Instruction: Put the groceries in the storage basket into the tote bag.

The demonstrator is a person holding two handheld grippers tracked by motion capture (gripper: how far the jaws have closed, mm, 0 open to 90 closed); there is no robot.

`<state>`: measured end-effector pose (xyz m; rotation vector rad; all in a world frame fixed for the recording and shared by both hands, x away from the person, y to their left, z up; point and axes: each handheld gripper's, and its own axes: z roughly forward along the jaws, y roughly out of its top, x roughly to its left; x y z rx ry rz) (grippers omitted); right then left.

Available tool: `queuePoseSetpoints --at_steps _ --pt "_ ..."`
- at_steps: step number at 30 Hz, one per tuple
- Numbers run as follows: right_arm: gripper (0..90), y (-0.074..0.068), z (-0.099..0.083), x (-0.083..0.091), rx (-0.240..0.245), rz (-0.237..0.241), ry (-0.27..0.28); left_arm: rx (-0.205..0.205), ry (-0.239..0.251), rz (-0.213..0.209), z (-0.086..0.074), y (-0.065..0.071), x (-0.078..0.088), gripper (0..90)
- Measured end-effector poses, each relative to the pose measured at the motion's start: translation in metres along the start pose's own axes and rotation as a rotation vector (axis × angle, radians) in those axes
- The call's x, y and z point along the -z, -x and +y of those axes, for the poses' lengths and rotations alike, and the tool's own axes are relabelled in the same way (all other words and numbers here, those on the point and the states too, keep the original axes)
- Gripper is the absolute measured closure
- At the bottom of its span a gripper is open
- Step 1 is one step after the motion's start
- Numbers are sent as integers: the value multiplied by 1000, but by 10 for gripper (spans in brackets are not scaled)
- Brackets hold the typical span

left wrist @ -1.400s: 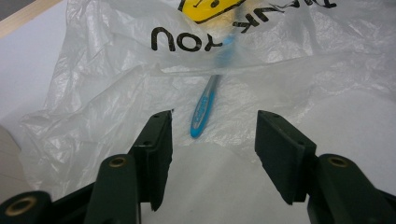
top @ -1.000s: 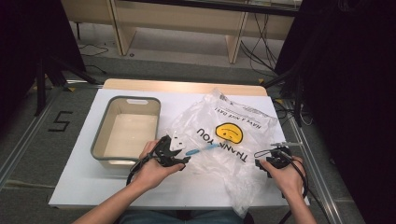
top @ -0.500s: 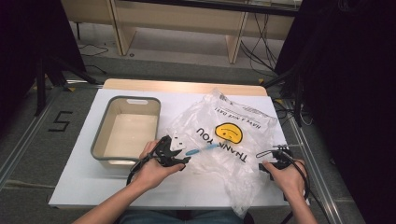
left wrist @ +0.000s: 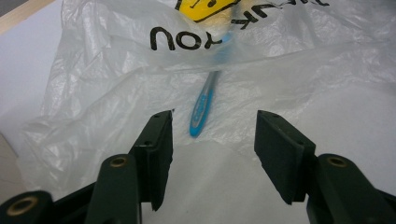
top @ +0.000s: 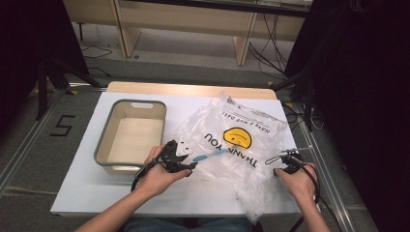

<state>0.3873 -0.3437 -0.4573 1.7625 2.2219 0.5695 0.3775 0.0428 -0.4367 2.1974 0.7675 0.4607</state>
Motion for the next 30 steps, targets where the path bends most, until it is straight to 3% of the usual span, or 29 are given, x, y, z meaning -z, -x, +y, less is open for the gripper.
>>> queuePoseSetpoints --at_steps 5,6,9,12,15,16,17,18,19,20,21,22,23,24,25,26,28,29,30 --pt "900 8 8 -2 15 -40 31 0 5 0 2 0 1 466" --pt "900 14 14 -4 18 -70 57 3 15 4 3 0 2 466" --pt "900 18 21 -9 30 -99 94 2 30 11 5 0 4 465" --pt "900 21 29 -12 53 -129 133 16 80 42 9 -3 8 458" --pt "900 23 35 -17 73 -151 175 34 85 77 11 -6 5 455" --pt "900 23 38 -20 84 -163 188 37 52 88 10 -8 0 454" --pt "900 23 38 -20 84 -163 188 37 52 88 10 -8 0 454" --pt "900 23 41 -24 96 -175 206 38 5 81 7 -9 -6 451" --pt "900 23 42 -26 102 -175 213 38 5 81 7 -9 -6 445" --pt "900 23 43 -28 106 -176 217 35 -67 73 3 -8 -13 428" --pt "900 22 43 -29 108 -174 219 35 -67 73 3 -8 -13 426" --pt "883 22 43 -29 104 -173 224 25 -114 96 -2 -7 -18 430" --pt "856 21 43 -28 105 -171 230 25 -114 96 -2 -7 -18 433" --pt "816 21 43 -26 106 -165 238 9 -165 107 -5 -7 -21 447" --pt "778 21 43 -23 99 -155 246 9 -165 107 -5 -7 -21 466" --pt "731 20 42 -20 92 -151 250 23 -199 107 -7 -9 -22 493" --pt "635 19 40 -11 95 -144 263 40 -220 95 -9 -10 -23 548" --pt "600 18 38 -6 91 -134 269 40 -220 95 -9 -10 -23 570" --pt "566 17 36 0 86 -123 271 32 -252 102 -11 -9 -25 603"
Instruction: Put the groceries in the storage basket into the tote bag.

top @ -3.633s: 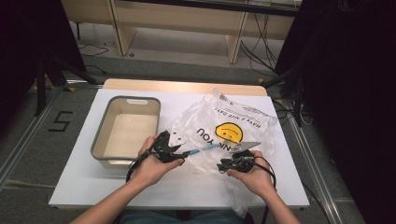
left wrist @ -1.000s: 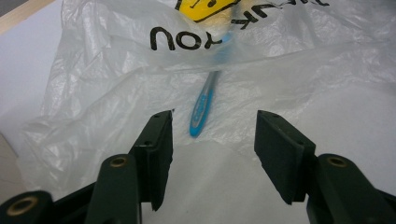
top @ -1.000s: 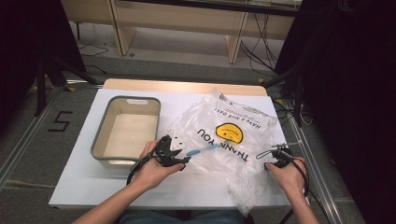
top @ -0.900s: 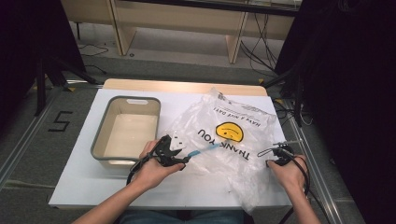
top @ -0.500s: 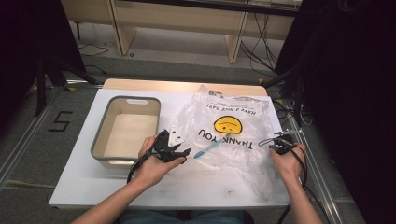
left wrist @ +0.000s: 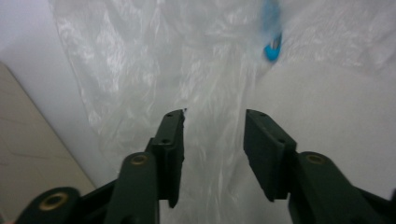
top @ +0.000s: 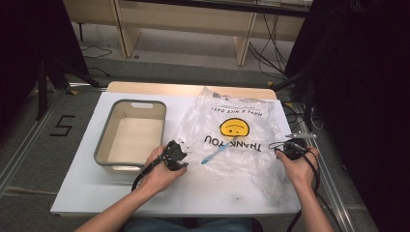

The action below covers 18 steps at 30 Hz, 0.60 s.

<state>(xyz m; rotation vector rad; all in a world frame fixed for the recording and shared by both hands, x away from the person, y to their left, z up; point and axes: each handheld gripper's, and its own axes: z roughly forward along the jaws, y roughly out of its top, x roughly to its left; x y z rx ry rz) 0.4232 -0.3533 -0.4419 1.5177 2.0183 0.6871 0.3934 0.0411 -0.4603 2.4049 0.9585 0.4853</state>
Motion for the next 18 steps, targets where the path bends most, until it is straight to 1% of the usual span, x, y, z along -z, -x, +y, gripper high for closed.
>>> queuePoseSetpoints --at_steps 1,2,3,4,5,6,7,8,9,10,11,12,13,14,17,18 --pt "545 0 0 6 -7 7 9 0 0 0 0 0 0 618" --pt "521 0 -1 13 -9 10 16 0 -26 -6 -1 1 -2 644" --pt "521 0 -1 13 -9 10 16 0 -26 -6 -1 1 -2 662" --pt "486 -2 -4 25 -14 24 15 9 -49 -9 -2 2 -5 682" --pt "472 -3 -6 28 -18 37 6 9 -49 -9 -2 2 -5 695" --pt "461 -6 -9 32 -17 55 -10 14 -65 -3 -3 1 -7 712" --pt "453 -7 -12 34 -19 67 -21 14 -65 -3 -3 1 -7 724" --pt "438 -9 -15 36 -21 84 -38 25 -74 -10 -4 1 -8 741" --pt "438 -9 -15 36 -21 84 -38 25 -74 -10 -4 1 -8 754" --pt "428 -14 -23 38 -35 133 -79 27 -84 -14 -5 1 -9 769" --pt "426 -15 -26 39 -37 141 -89 27 -84 -14 -5 1 -9 779" --pt "419 -17 -29 40 -31 151 -110 30 -90 -17 -5 1 -10 794" --pt "419 -17 -29 40 -31 151 -110 30 -90 -17 -5 1 -10 804" --pt "415 -21 -34 41 -34 176 -134 31 -90 -20 -5 1 -10 815" --pt "407 -27 -38 42 -26 209 -156 34 -92 -25 -5 2 -10 836" --pt "403 -30 -40 42 -23 229 -170 35 -90 -26 -5 2 -10 843"
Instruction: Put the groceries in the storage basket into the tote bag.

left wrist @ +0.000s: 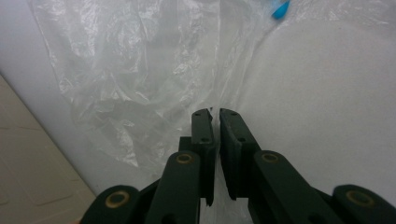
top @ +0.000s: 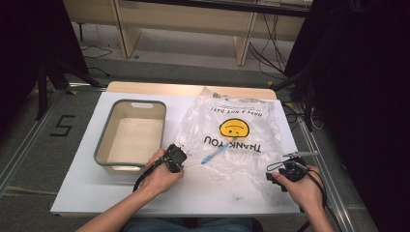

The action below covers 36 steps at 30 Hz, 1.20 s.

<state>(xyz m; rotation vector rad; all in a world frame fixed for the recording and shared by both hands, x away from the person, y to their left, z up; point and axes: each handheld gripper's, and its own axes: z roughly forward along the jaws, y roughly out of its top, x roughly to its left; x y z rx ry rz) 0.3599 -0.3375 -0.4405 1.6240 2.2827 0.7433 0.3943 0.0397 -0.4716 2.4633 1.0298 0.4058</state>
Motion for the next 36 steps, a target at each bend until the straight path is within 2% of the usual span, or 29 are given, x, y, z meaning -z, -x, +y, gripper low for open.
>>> queuePoseSetpoints --at_steps 2,3,7,12,13,19,23,24,28,31,32,33,34,36 --pt "407 -4 -2 -4 18 20 -27 -1 1 -7 0 0 0 858" --pt "436 -6 -3 -7 24 27 -50 -1 1 -7 0 0 0 866" --pt "647 -4 -5 -13 108 -22 -115 4 -2 -15 -1 1 1 890" --pt "880 1 -5 -15 147 -38 -136 11 -5 -33 -1 3 2 894" --pt "890 2 -5 -15 155 -44 -134 11 -5 -33 -1 3 2 894" --pt "900 10 -1 -16 184 -110 -111 -10 22 -69 2 15 4 895" --pt "900 18 3 -17 186 -153 -69 -27 40 -92 3 19 4 893" --pt "900 19 3 -18 188 -160 -60 -31 56 -122 3 22 5 892" --pt "892 23 3 -19 185 -169 -40 -50 85 -143 3 27 10 864" --pt "833 22 1 -18 178 -165 -29 -55 102 -134 3 28 16 773" --pt "804 21 0 -16 173 -162 -19 -56 135 -119 2 27 23 720" --pt "776 21 0 -14 176 -162 0 -56 135 -119 2 27 23 672" --pt "735 19 0 -11 172 -158 22 -58 183 -94 1 26 32 598" --pt "659 16 1 -5 173 -152 71 -75 222 -57 0 25 41 483"
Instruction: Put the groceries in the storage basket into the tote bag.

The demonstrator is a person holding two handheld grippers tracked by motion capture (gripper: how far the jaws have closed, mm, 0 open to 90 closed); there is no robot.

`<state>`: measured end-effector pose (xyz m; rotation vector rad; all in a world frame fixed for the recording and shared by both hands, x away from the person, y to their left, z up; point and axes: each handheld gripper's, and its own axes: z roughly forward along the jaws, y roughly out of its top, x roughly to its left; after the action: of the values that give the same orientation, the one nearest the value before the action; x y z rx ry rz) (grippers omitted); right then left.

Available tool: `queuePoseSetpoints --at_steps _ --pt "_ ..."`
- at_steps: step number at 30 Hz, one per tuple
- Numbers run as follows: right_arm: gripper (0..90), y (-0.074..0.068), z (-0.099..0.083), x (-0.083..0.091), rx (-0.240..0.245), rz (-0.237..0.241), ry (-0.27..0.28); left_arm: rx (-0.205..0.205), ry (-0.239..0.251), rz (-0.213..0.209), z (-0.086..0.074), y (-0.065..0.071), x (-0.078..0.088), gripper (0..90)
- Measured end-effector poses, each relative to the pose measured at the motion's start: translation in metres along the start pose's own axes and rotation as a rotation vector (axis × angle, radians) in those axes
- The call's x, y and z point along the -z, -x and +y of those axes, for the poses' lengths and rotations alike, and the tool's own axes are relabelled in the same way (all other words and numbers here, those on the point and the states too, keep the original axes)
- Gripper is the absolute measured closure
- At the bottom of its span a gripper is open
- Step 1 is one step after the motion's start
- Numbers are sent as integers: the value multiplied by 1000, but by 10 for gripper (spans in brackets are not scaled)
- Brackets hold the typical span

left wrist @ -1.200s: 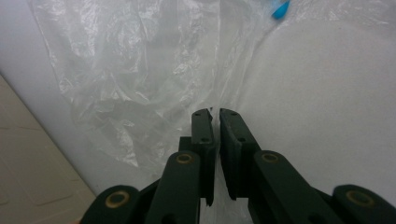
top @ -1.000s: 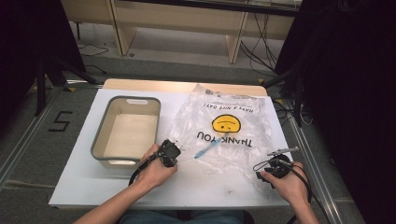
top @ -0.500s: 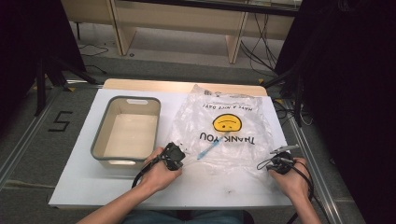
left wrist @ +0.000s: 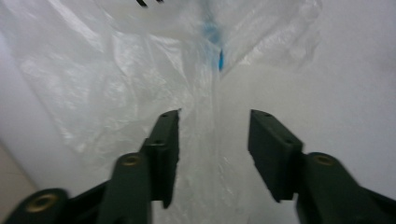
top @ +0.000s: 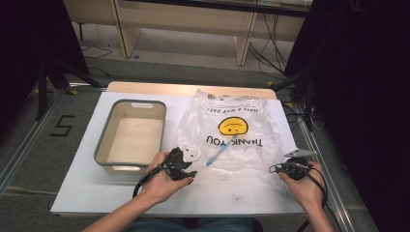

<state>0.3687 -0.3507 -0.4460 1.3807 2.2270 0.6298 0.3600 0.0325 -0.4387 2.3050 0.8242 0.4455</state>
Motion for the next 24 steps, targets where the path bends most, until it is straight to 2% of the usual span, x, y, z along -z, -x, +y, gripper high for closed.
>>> queuePoseSetpoints --at_steps 1,2,3,6,8,13,14,17,21,24 --pt "659 0 0 0 0 0 0 0 0 0 0 0 0 436" --pt "628 -1 1 3 -4 2 25 -6 20 13 1 0 5 436" --pt "565 -3 4 7 10 13 77 -2 33 16 0 0 8 347" --pt "496 -5 7 8 9 56 141 12 55 4 -4 -1 14 306" --pt "452 -6 7 7 -20 99 170 12 68 11 -8 -1 15 292" --pt "398 -7 6 4 -13 106 190 -1 91 4 -18 1 16 278" --pt "394 -7 5 3 -22 113 201 -16 90 -6 -22 3 15 272" --pt "380 -6 5 3 -26 98 207 -15 90 -9 -25 4 13 262" --pt "371 -7 5 3 -30 94 208 -11 75 -7 -30 4 6 267" --pt "371 -7 3 5 -27 94 225 -29 68 13 -30 4 3 276"
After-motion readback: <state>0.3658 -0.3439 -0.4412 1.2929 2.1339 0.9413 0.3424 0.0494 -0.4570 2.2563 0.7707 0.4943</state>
